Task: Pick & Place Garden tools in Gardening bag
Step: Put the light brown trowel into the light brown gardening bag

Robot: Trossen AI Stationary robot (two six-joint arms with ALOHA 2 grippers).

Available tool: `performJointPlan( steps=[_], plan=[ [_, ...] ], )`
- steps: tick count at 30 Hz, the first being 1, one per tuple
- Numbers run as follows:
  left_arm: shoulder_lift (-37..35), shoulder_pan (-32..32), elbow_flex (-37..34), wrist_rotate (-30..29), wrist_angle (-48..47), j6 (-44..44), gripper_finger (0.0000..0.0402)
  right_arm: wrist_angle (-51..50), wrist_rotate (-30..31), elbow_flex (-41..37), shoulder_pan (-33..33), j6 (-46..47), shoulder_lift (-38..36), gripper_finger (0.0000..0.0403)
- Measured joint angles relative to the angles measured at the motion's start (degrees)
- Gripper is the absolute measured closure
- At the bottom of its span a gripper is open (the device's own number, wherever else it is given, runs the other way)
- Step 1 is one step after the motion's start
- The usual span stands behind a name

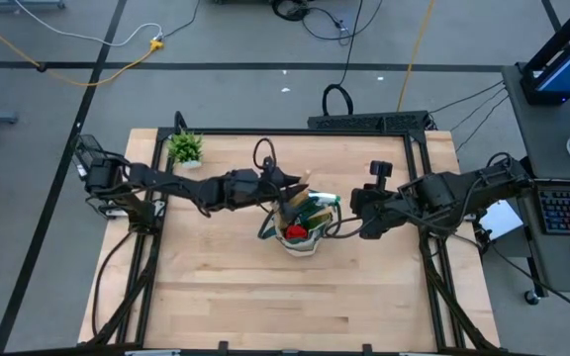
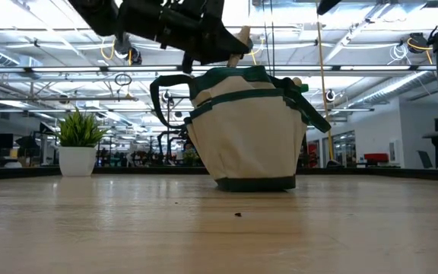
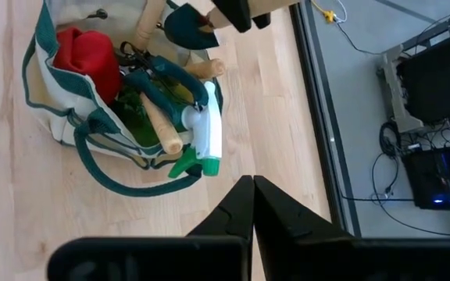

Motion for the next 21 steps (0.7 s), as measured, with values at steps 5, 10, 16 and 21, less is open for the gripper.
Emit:
performJointPlan(
  steps=[5,10,16,21],
  plan=[
    [0.01,-0.02,-3.14,0.0,5.2,-0.7,0.0331,0.19,0.0,0.0,0.0,-0.02,0.0,0.0403],
    [4.46,-0.02,-3.85,2.02,10.37,-1.81,0.0331,0.44,0.01,0.0,0.0,0.01,0.02,0.0403],
    [8.37,-0.02,-3.52,3.05,12.43,-3.71,0.0331,0.52,0.0,0.0,0.0,1.24,0.02,0.0403],
    [8.15,-0.11,-3.52,3.06,12.2,-3.66,0.0331,0.52,0.0,0.0,0.0,1.07,0.02,0.0403]
  ],
)
